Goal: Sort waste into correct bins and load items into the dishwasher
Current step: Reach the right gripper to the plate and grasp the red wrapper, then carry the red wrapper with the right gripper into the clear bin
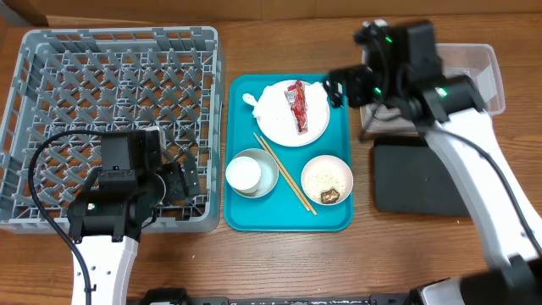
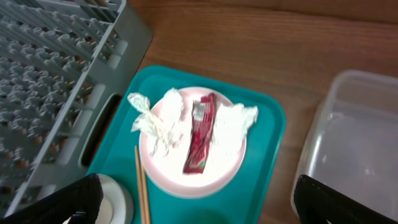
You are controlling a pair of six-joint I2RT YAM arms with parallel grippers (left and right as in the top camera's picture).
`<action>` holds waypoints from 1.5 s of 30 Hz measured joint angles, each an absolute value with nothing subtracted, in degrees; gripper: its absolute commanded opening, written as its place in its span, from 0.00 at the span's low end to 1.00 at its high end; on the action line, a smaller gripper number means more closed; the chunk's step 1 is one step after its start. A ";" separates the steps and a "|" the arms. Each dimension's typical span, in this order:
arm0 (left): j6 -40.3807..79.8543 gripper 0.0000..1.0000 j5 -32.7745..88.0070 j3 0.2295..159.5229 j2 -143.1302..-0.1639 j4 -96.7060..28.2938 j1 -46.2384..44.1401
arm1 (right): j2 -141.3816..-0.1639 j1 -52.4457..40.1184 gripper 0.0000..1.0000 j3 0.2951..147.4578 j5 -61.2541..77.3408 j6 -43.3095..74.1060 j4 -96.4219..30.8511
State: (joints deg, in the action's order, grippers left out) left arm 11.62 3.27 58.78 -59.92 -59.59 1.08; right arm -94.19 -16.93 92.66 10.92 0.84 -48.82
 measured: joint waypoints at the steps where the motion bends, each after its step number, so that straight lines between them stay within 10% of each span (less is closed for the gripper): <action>1: 11.60 1.00 3.44 58.89 -59.92 -59.59 1.08 | -96.53 -17.41 1.00 94.24 10.33 0.51 -48.03; 30: 11.62 1.00 3.92 59.31 -59.92 -59.57 1.08 | -125.99 -21.82 0.88 95.70 8.71 3.05 -35.94; 45: 11.62 1.00 3.92 59.33 -59.92 -59.55 1.08 | -128.33 -23.22 0.07 97.03 7.29 7.46 -40.82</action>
